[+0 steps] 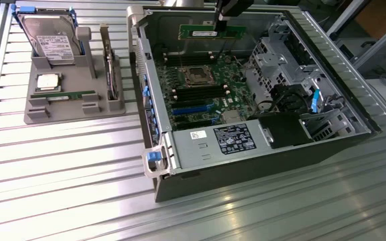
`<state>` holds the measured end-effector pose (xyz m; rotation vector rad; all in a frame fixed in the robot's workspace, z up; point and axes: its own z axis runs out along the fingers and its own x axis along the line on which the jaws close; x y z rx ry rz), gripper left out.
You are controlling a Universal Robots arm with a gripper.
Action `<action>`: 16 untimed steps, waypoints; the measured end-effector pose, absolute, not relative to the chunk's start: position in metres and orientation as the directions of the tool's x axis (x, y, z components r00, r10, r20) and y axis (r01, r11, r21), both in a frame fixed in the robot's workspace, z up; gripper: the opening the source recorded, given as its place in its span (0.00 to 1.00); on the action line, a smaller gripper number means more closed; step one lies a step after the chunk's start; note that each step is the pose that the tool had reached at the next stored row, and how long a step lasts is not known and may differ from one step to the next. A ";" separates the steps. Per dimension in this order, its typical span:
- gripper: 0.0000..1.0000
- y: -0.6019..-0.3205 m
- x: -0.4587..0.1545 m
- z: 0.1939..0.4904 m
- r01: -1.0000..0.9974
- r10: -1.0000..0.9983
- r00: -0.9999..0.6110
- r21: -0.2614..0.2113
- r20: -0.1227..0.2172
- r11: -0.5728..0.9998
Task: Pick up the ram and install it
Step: 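Pick up the ram and move it above insertion slot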
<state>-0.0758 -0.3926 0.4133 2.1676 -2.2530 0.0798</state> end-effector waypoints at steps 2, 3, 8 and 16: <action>0.12 -0.393 -0.072 0.413 -0.999 -0.998 -0.039 -0.027 0.046 0.038; 0.12 -0.393 -0.070 0.413 -0.999 -0.998 -0.039 -0.027 0.045 0.038; 0.12 -0.393 -0.062 0.413 -0.999 -0.998 -0.039 -0.027 0.046 0.038; 0.12 -0.393 -0.051 0.413 -0.999 -0.998 -0.039 -0.027 0.045 0.038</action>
